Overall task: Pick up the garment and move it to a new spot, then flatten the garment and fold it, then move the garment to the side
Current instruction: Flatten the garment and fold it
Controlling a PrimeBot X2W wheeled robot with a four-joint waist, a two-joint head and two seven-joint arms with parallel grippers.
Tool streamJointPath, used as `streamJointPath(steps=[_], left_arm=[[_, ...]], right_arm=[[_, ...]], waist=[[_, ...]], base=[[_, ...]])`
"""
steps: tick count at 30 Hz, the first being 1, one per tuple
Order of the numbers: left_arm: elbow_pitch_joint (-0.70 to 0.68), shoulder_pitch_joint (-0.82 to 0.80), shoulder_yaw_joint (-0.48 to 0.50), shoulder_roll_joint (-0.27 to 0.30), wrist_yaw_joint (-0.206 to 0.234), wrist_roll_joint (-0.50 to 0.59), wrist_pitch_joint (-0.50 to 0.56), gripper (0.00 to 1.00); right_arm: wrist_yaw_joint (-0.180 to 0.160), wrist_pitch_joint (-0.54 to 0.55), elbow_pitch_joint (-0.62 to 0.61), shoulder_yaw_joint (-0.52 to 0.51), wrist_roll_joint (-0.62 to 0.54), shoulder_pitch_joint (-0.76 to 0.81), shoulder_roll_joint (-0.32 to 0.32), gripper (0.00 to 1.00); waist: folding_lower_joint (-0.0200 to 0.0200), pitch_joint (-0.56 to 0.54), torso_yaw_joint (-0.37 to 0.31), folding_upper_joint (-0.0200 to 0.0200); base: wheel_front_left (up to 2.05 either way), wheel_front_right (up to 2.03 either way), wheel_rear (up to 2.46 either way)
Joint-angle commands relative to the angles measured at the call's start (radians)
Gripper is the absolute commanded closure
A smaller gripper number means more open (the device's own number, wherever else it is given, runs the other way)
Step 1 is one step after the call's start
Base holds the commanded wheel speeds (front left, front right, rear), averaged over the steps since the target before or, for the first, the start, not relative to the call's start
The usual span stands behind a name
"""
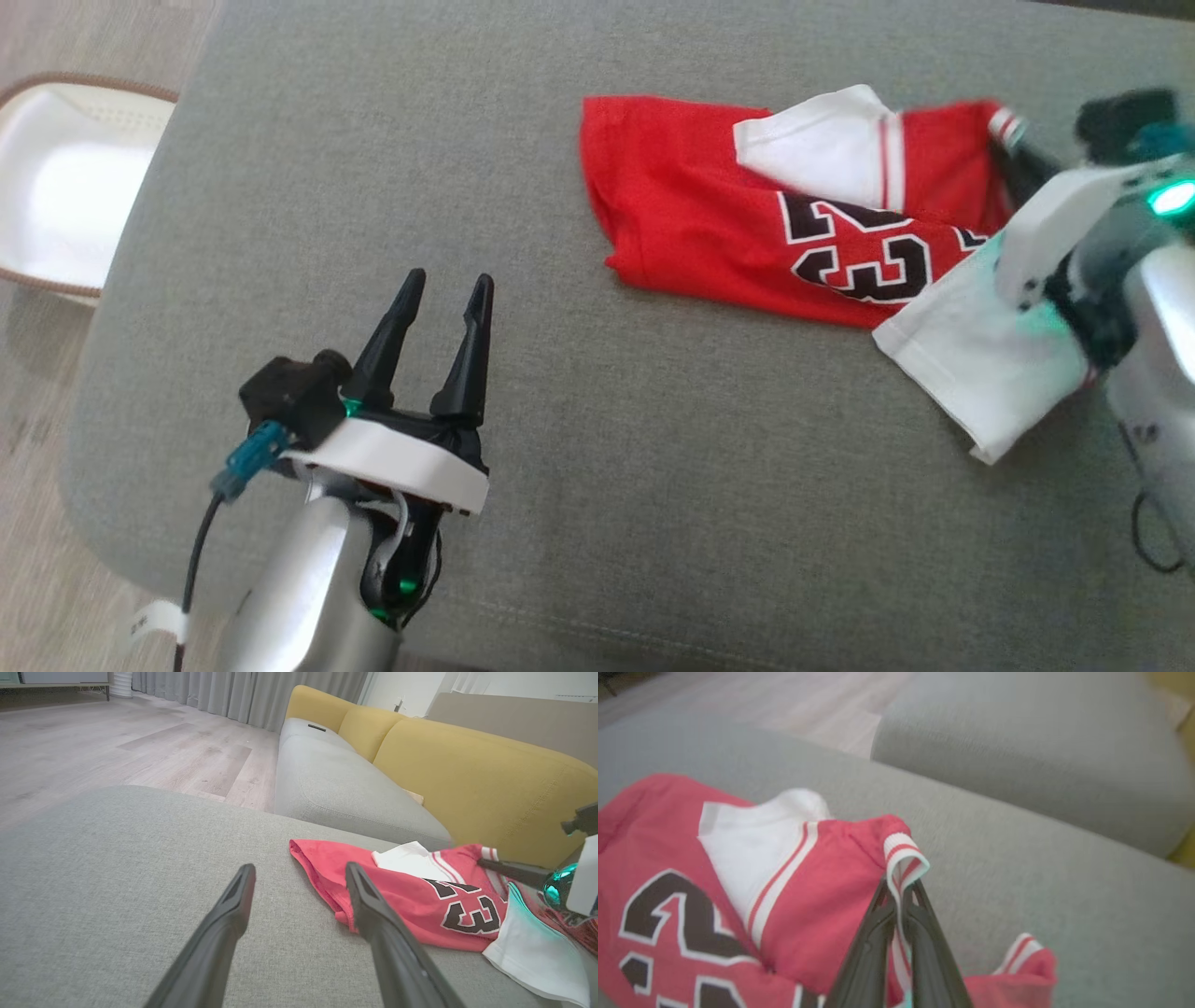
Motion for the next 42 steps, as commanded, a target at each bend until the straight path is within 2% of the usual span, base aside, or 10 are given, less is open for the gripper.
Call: streamJointPath(steps=[1, 7, 13, 19, 25, 28, 33, 39, 42], left_arm=[[-0.030, -0.024, 0.030, 0.007, 0.004, -0.003, -0.006, 0.00], [-0.027, -0.008, 0.050, 0.007, 0.003, 0.008, -0.006, 0.00], [-0.026, 0.008, 0.066, 0.007, -0.002, 0.024, -0.006, 0.00], [-0.029, 0.037, 0.086, 0.007, -0.005, 0.029, -0.006, 0.00], [-0.031, 0.063, 0.093, 0.007, -0.009, 0.030, -0.006, 0.00], [-0.032, 0.073, 0.095, 0.007, -0.010, 0.030, -0.006, 0.00], [-0.039, 0.072, 0.082, 0.007, -0.013, 0.025, -0.006, 0.00], [-0.050, 0.044, 0.052, 0.007, -0.012, 0.003, -0.006, 0.00], [-0.051, 0.024, 0.033, 0.007, -0.011, -0.011, -0.006, 0.00]], right_arm=[[-0.001, -0.037, -0.025, -0.004, -0.009, -0.041, -0.018, 1.00], [-0.001, -0.225, -0.019, -0.128, -0.088, -0.087, -0.019, 1.00], [-0.001, -0.353, -0.087, -0.280, -0.198, -0.113, -0.002, 1.00], [-0.001, -0.381, -0.238, -0.431, -0.318, -0.117, 0.016, 1.00], [-0.001, -0.342, -0.358, -0.500, -0.421, -0.137, -0.007, 1.00], [-0.001, -0.322, -0.406, -0.416, -0.427, -0.158, -0.023, 1.00], [-0.001, -0.272, -0.407, -0.125, -0.348, -0.201, -0.058, 1.00], [-0.001, -0.247, -0.289, 0.246, -0.196, -0.259, -0.057, 1.00], [-0.001, -0.255, -0.190, 0.393, -0.111, -0.275, -0.009, 1.00]], waist=[[-0.0001, -0.008, -0.009, 0.0000], [-0.0001, -0.055, -0.056, 0.0000], [-0.0001, -0.113, -0.096, 0.0000], [-0.0001, -0.180, -0.107, 0.0000], [-0.0001, -0.228, -0.074, 0.0000], [-0.0001, -0.242, -0.048, 0.0000], [-0.0001, -0.230, 0.004, 0.0000], [-0.0001, -0.168, 0.084, 0.0000], [-0.0001, -0.138, 0.127, 0.0000]], base=[[0.00, 0.00, 0.00], [0.00, 0.00, 0.00], [0.00, 0.00, 0.00], [0.00, 0.00, 0.00], [0.00, 0.00, 0.00], [0.00, 0.00, 0.00], [0.00, 0.00, 0.00], [0.00, 0.00, 0.00], [0.00, 0.00, 0.00]])
